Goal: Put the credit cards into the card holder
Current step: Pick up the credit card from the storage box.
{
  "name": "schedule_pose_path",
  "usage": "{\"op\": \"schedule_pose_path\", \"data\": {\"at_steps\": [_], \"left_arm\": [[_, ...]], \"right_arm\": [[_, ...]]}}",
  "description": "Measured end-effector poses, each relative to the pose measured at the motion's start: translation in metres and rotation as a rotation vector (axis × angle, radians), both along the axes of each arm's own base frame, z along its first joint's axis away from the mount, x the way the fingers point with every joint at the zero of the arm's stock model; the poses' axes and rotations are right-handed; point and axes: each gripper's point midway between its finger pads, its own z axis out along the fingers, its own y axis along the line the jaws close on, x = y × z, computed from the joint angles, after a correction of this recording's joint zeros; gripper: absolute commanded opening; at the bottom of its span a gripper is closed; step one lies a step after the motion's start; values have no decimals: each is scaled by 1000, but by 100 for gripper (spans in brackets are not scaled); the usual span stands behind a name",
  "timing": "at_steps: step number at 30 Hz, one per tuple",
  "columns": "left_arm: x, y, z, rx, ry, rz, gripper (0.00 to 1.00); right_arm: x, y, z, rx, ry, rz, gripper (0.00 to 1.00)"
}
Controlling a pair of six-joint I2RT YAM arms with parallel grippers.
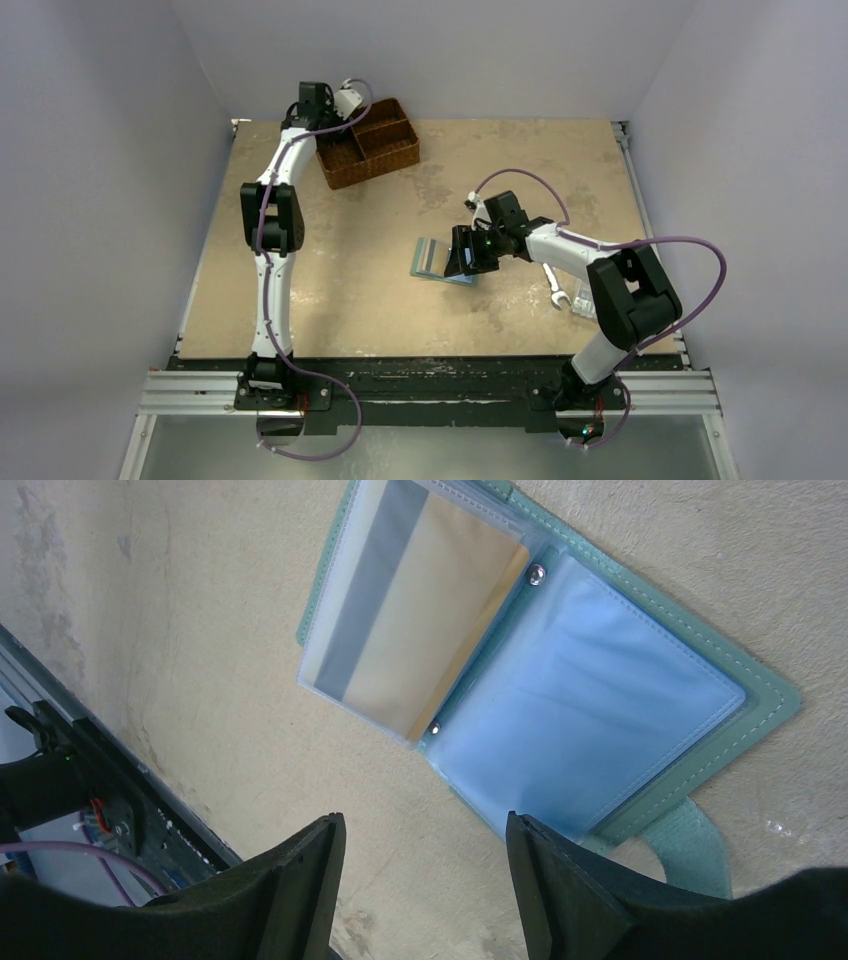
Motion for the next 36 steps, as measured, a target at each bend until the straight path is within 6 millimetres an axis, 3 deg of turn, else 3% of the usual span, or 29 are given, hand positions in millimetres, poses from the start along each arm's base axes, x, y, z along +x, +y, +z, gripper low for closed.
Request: {"op": "schedule_pose_path", "data": {"at_steps": [19,24,36], "left_arm": [[-1,0,-4,-6,8,4,33],[-1,-1,-6,-11,12,-3,21],[-8,-15,-12,-57,40,-65,7]], "right_arm": [[0,0,0,1,0,0,67],[0,0,0,3,1,1,67],[0,1,1,5,0,1,67]]}}
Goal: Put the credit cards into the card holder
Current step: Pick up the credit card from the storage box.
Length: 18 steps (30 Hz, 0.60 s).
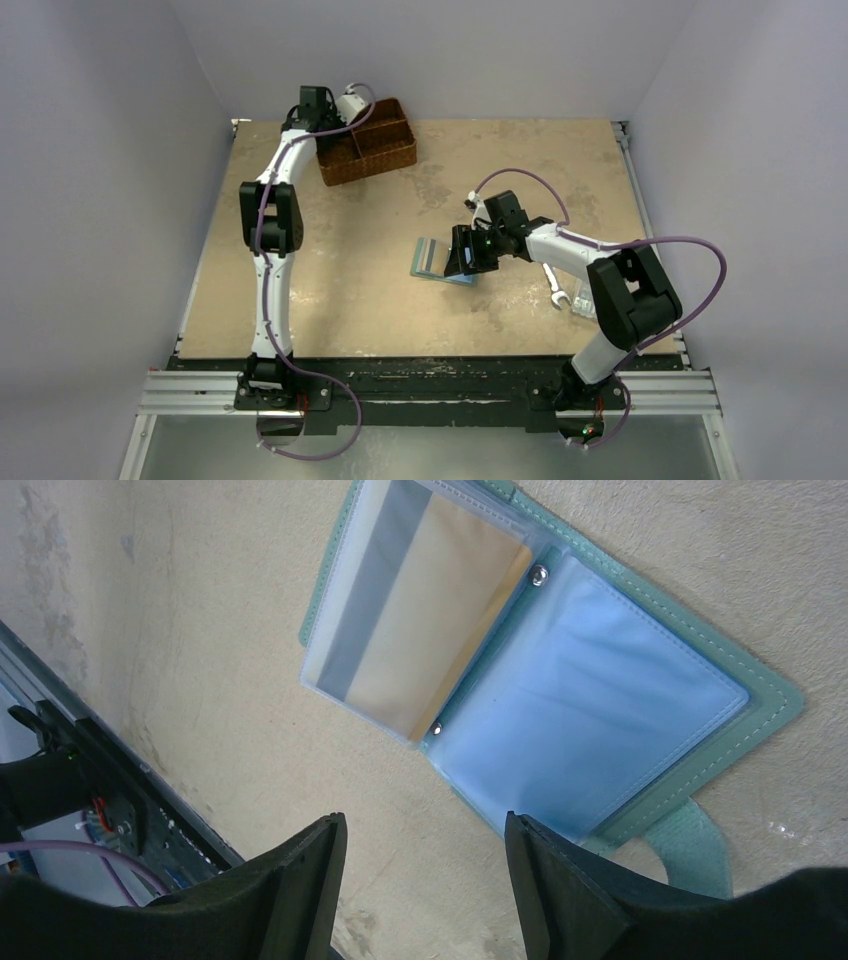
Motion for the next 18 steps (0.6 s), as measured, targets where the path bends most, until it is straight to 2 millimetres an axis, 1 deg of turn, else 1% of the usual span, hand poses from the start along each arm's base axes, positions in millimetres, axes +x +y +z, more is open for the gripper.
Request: {"op": "schedule_pose_path", "data": {"at_steps": [3,6,9,11,13,15,18], "left_arm": [[-6,-4,-4,-19,22,-14,6],[-13,-7,-6,-47,48,-16,1],[-20,-11,0,-82,65,-15,0],[-28,-16,11,-121,80,-13,0],[-34,-21,28,-158,77,-16,0],[-40,-27,57,-205,46,-21,0],[-50,-30,115,-253,-40,-9,0]], "right_arm": [[1,0,1,3,-5,0,67],[0,0,4,9,-16,-1,67],[0,0,14,22,-42,-1,67],[1,1,24,37,-72,0,67],[2,1,33,49,-96,0,67],[3,2,42,64,-125,0,67],[3,1,51,82,-160,-1,68]]}}
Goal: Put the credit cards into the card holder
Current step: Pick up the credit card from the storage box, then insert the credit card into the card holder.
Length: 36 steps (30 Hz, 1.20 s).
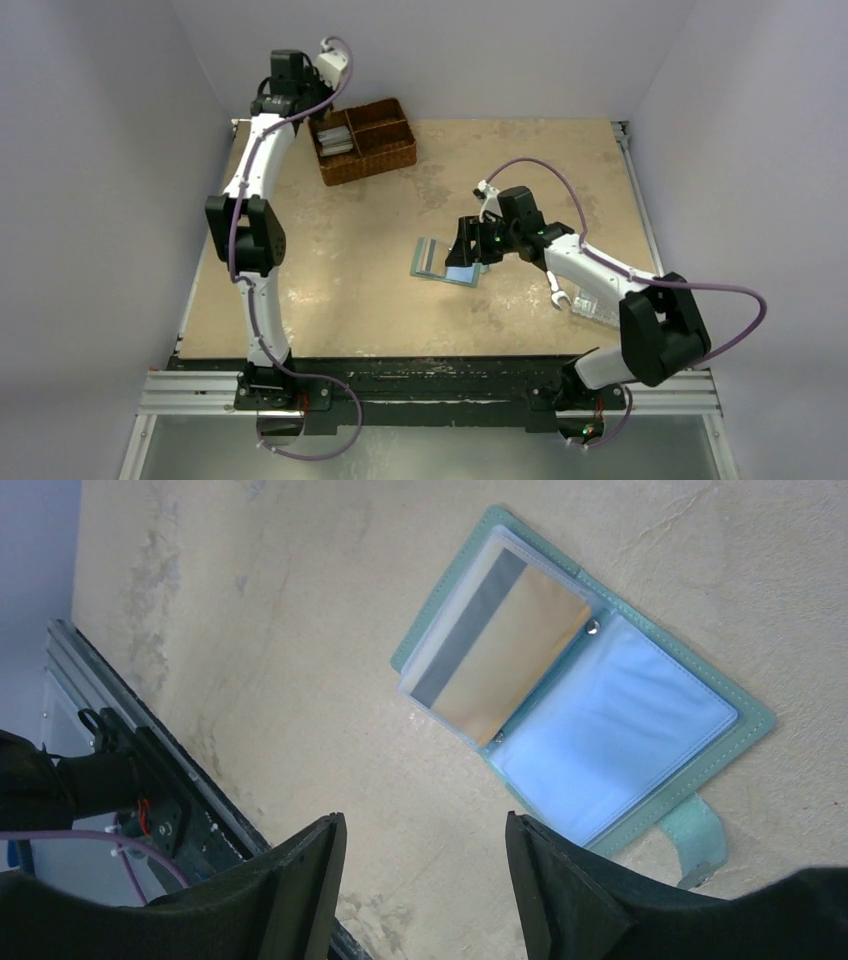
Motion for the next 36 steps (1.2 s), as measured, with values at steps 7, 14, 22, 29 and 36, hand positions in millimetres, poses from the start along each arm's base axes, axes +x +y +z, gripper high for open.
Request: {"op": "schedule_pose_path", "data": {"at_steps": [7,14,22,29,36], "left_arm": [[-38,-15,134,-203,-191,21,0],[-125,-74,149,-669,-49,-104,0],[-266,-185,47,-916,492,-439,0],[-376,-242,34,-841,707,-762,0],[-416,-250,13,-765,813,-869,0]], "right_arm": [[-3,-2,24,36,-78,4,68],[-5,3,40,70,-119,51,70],[-34,20,128,309,-278,207,79],[-59,27,138,384,-238,339,79],[-72,20,116,360,-200,353,64]]}}
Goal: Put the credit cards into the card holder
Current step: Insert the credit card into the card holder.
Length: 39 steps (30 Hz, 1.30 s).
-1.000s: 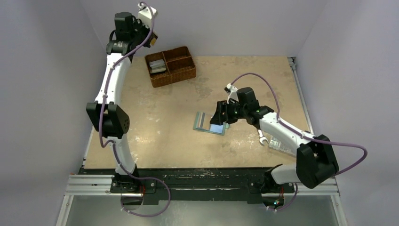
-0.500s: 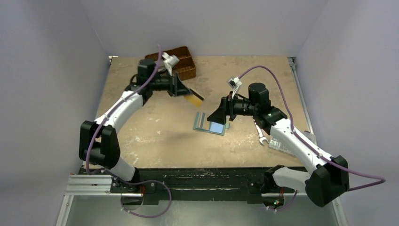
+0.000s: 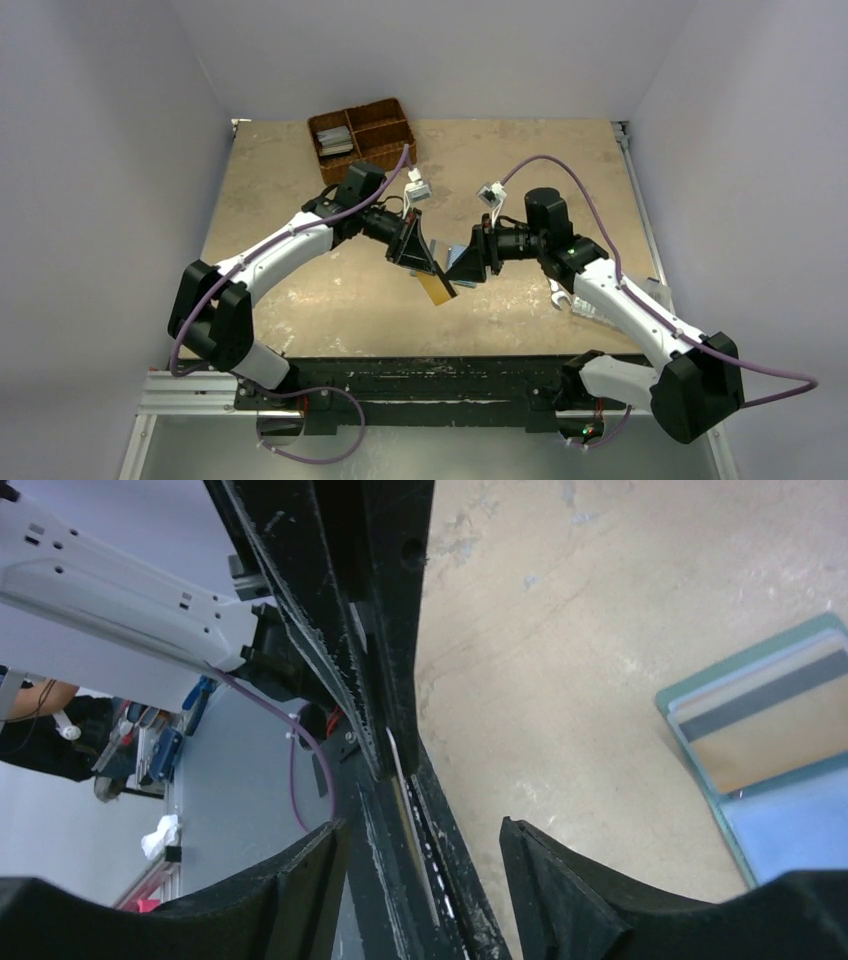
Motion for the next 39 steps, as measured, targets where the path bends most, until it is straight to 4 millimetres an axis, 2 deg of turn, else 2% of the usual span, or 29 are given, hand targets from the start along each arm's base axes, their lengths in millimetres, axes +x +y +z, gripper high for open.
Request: {"op": "schedule_pose_path", "data": {"at_steps": [5,7,9,11,12,13,14,15,17,19,20,22,23,25,27,30,34,39], "left_arm": [[-9,1,-9,16,11,-39,0],[-10,1,-8,12,8,-46,0],[-11,-1,-8,9,6,-56,0],[-11,-3,-10,10,9,-64,0],[-13,-5,-11,12,11,-74,0],[-14,-7,-14,15,15,-81,0],[-15,-9,-16,17,17,-88,0],[-16,-10,-18,20,22,-91,5],[-16,-12,-21,32,35,-87,24],[-7,-12,-25,63,26,-44,35],[2,-12,-28,87,23,0,36],[26,-8,-35,142,30,122,40],[40,-4,-39,166,35,188,47],[65,4,-43,199,53,311,50],[91,12,-46,223,72,447,49],[111,9,-51,218,85,565,39],[119,-14,-71,205,127,601,21],[123,-26,-118,267,197,609,10]], "right_arm": [[-12,-5,-20,-17,39,9,60],[-20,-6,-23,-1,56,28,58],[-27,-6,-25,22,72,48,53],[-32,-5,-26,43,88,65,42],[-34,-4,-27,50,94,72,29],[-34,-4,-28,57,100,76,12],[-35,-3,-28,64,106,82,0],[-35,-3,-30,68,110,84,0],[-35,-3,-33,64,132,70,0],[-25,-4,-40,38,145,-4,0],[-18,-6,-45,17,155,-56,0],[-3,-13,-58,-38,174,-165,0],[6,-19,-66,-66,190,-225,0],[25,-37,-82,-105,232,-345,0],[39,-56,-96,-127,271,-448,0],[49,-77,-113,-155,328,-549,0],[49,-74,-135,-175,412,-527,0],[49,-62,-153,-150,510,-473,0]]}}
